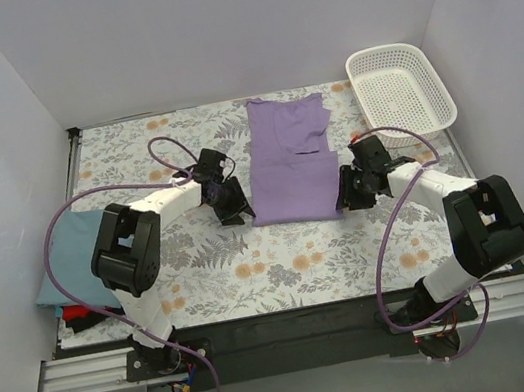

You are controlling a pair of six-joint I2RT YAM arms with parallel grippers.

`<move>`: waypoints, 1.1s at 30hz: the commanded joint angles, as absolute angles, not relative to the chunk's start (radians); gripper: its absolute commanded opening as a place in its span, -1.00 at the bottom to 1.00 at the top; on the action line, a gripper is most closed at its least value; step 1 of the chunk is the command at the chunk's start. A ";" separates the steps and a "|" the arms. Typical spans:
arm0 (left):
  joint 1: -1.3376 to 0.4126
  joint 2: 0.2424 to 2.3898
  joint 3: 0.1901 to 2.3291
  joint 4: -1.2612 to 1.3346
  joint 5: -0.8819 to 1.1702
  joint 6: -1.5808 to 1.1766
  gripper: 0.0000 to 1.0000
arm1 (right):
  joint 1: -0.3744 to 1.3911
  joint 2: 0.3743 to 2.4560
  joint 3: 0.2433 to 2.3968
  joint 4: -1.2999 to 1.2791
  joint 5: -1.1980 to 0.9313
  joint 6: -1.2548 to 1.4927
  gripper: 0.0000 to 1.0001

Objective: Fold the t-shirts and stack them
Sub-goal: Fold the tshirt

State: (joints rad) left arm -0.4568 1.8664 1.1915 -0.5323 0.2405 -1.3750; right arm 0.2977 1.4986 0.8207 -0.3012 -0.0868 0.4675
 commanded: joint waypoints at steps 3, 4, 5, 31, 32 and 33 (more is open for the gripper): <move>-0.476 1.830 1.192 -0.492 0.270 -1.368 -0.21 | 0.311 1.480 0.799 -0.249 -0.106 0.485 -0.05; -0.479 1.832 1.190 -0.491 0.270 -1.370 -0.22 | 0.311 1.483 0.796 -0.244 -0.107 0.488 -0.05; -0.480 1.833 1.187 -0.489 0.270 -1.373 -0.23 | 0.314 1.483 0.793 -0.242 -0.107 0.488 -0.05; -0.566 1.911 1.249 -0.572 0.081 -1.390 -0.45 | 0.357 1.557 0.781 -0.219 -0.087 0.485 -0.12; -0.566 1.916 1.252 -0.572 0.083 -1.391 -0.48 | 0.359 1.559 0.781 -0.216 -0.087 0.485 -0.20; -0.568 1.920 1.255 -0.571 0.087 -1.391 -0.56 | 0.360 1.562 0.781 -0.218 -0.087 0.485 -0.22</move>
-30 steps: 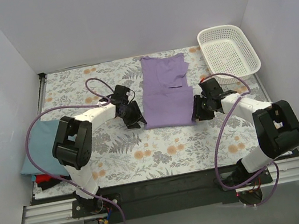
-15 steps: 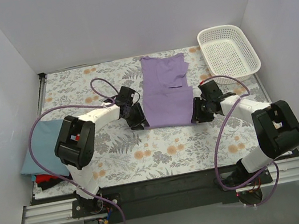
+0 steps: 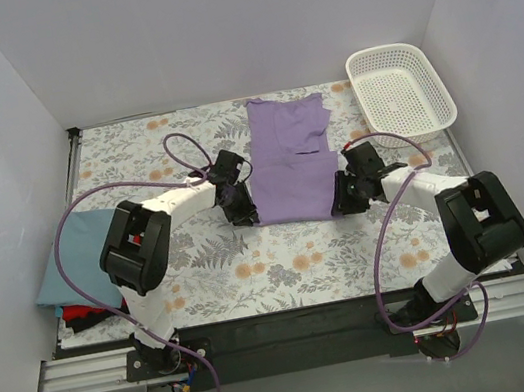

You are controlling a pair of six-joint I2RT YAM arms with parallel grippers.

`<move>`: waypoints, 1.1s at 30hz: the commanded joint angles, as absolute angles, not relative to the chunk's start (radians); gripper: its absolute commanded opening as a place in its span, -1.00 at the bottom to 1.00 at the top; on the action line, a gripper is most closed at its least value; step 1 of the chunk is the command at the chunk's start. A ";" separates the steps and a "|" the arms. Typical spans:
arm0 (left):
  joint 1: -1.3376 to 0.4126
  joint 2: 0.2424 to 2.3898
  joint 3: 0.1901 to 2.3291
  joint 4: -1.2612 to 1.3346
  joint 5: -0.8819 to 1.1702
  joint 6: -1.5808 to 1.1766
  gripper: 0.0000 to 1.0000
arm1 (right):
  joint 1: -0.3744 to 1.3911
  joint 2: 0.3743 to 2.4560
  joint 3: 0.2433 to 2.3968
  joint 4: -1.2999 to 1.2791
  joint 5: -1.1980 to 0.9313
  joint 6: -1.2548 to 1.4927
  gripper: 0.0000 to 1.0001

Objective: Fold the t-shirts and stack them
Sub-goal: Fold the tshirt

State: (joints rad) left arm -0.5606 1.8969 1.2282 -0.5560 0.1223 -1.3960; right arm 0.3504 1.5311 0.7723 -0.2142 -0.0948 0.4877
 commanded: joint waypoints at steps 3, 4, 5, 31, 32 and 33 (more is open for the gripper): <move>-0.568 1.931 1.267 -0.575 0.078 -1.387 -0.69 | 0.360 1.563 0.785 -0.218 -0.086 0.480 -0.32; -0.569 1.930 1.267 -0.575 0.078 -1.387 -0.83 | 0.360 1.563 0.788 -0.219 -0.090 0.477 -0.38; -0.569 1.928 1.269 -0.575 0.080 -1.385 -0.97 | 0.362 1.565 0.790 -0.222 -0.094 0.471 -0.56; -0.836 1.326 0.735 -0.748 0.136 -1.604 -1.00 | 0.715 1.045 0.525 -0.649 -0.126 0.552 -0.97; -0.841 1.310 0.707 -0.750 0.146 -1.611 -1.00 | 0.725 1.029 0.517 -0.656 -0.136 0.572 -0.97; -0.844 1.299 0.697 -0.752 0.155 -1.618 -1.00 | 0.735 1.005 0.499 -0.661 -0.153 0.610 -0.97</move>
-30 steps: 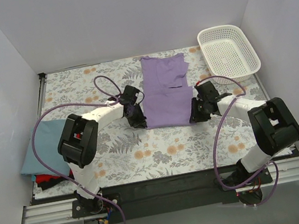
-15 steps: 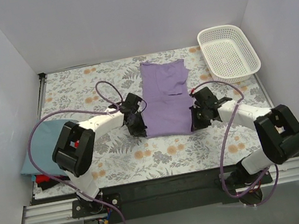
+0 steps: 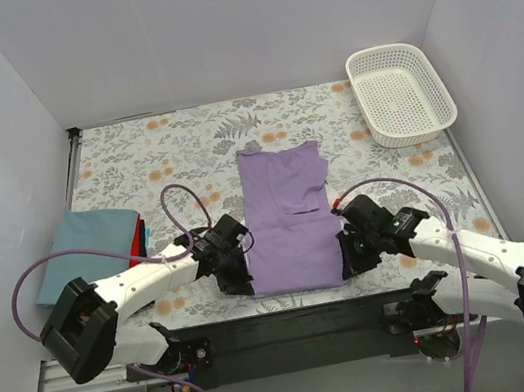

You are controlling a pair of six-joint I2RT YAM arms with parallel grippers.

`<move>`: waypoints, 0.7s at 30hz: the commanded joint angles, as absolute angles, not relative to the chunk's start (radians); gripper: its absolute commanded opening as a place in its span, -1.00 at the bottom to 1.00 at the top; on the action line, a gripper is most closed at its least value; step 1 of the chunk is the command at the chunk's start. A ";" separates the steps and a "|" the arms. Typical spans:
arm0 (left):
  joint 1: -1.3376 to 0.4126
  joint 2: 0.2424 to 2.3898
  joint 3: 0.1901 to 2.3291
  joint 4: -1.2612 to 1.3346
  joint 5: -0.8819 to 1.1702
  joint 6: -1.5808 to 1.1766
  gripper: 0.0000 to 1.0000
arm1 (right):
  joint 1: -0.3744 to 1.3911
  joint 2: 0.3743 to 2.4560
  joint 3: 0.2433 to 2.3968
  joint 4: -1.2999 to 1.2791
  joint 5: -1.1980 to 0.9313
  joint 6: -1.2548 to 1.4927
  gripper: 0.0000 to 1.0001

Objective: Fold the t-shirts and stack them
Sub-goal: Fold the tshirt

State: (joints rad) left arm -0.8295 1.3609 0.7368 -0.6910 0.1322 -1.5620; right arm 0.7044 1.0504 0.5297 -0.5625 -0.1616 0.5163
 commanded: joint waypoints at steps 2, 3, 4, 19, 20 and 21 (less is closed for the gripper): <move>-0.851 1.269 0.681 -0.756 0.176 -1.620 -1.00 | 0.768 0.973 0.486 -0.660 -0.156 0.649 -0.82; -0.851 1.259 0.678 -0.758 0.181 -1.620 -0.96 | 0.775 0.963 0.485 -0.664 -0.152 0.670 -0.67; -0.851 1.250 0.686 -0.761 0.183 -1.606 -0.66 | 0.775 0.957 0.495 -0.664 -0.144 0.676 -0.35; -0.552 1.560 1.223 -0.583 0.098 -1.451 -0.25 | 0.393 1.319 1.014 -0.456 -0.021 0.459 0.22; -0.543 1.595 1.285 -0.568 0.092 -1.454 -0.28 | 0.374 1.378 1.032 -0.422 -0.032 0.454 0.20; -0.532 1.630 1.317 -0.555 0.072 -1.451 -0.35 | 0.361 1.408 1.057 -0.354 -0.064 0.450 0.17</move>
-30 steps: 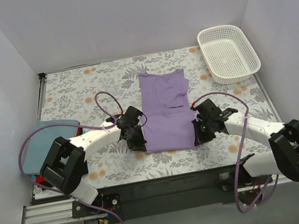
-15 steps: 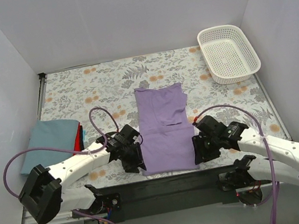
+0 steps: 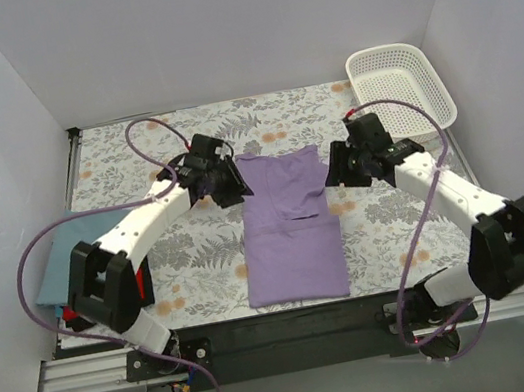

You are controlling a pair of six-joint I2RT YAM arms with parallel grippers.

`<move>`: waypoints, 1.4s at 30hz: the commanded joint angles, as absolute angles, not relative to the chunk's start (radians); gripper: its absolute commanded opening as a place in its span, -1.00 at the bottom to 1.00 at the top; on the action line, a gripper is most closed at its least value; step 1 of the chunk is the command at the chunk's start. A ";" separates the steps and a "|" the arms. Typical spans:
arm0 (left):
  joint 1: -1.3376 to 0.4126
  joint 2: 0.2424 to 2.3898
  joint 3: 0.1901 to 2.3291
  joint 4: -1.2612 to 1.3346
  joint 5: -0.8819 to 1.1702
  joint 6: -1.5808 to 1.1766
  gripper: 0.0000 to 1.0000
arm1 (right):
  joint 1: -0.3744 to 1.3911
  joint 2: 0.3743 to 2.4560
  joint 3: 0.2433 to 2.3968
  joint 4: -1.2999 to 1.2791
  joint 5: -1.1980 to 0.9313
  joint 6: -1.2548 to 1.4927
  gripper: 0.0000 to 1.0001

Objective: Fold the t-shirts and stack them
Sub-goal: Fold the tshirt

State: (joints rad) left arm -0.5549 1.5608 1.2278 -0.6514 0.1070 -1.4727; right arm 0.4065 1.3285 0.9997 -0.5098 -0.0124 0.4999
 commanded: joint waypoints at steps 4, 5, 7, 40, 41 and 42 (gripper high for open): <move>-0.485 1.798 1.459 -0.526 -0.018 -1.440 -0.49 | 0.327 1.564 1.172 -0.264 -0.130 0.431 0.09; -0.474 1.856 1.482 -0.525 -0.029 -1.439 -0.51 | 0.327 1.621 1.198 -0.255 -0.144 0.430 0.06; -0.450 1.905 1.546 -0.523 -0.032 -1.425 -0.55 | 0.330 1.666 1.258 -0.235 -0.205 0.437 -0.03; -0.341 2.347 1.924 -0.388 -0.025 -1.356 -0.70 | 0.752 1.855 0.922 0.284 -0.227 0.581 -0.10; -0.339 2.353 1.934 -0.387 -0.025 -1.345 -0.70 | 0.752 1.856 0.920 0.282 -0.229 0.580 -0.10; -0.334 2.362 1.948 -0.388 -0.025 -1.342 -0.67 | 0.750 1.855 0.920 0.282 -0.230 0.578 -0.10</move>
